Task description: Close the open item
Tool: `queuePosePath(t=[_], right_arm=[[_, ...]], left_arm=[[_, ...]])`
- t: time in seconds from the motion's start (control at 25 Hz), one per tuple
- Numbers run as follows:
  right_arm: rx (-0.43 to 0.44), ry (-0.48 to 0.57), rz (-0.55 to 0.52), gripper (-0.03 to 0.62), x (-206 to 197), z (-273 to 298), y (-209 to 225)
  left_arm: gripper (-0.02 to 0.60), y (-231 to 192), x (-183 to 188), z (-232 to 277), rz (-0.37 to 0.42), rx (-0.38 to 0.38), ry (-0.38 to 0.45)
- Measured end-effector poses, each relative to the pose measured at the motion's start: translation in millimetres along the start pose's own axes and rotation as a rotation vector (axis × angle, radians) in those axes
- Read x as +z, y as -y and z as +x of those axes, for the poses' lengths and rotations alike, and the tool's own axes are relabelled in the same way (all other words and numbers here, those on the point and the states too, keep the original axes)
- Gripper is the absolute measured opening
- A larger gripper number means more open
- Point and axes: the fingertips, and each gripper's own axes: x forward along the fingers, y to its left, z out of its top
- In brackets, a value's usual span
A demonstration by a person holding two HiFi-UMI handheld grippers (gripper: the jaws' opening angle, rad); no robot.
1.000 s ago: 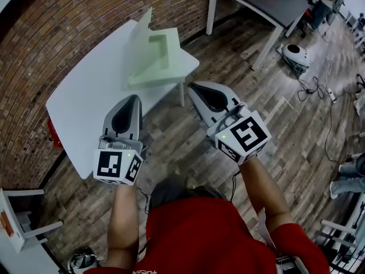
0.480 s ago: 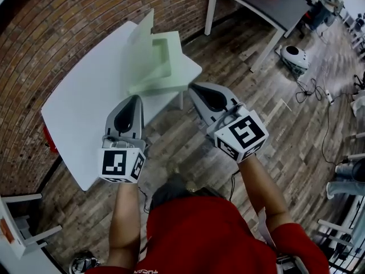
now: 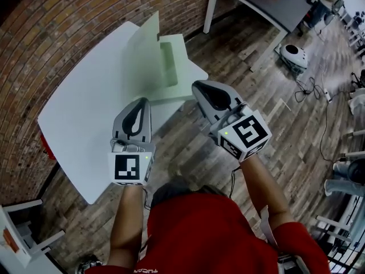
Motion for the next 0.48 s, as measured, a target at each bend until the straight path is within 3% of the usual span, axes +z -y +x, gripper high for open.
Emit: queuePosePath(t=[0.4, 0.48], right_arm=[[-0.05, -0.037, 0.026, 0.035, -5, 36, 13], [-0.062, -0.04, 0.028, 0.037, -6, 40, 16]], left_arm=[[0.02, -14, -11, 22, 0.051, -0.069, -0.009], [0.109, -14, -12, 27, 0.069, -0.09, -0.005]])
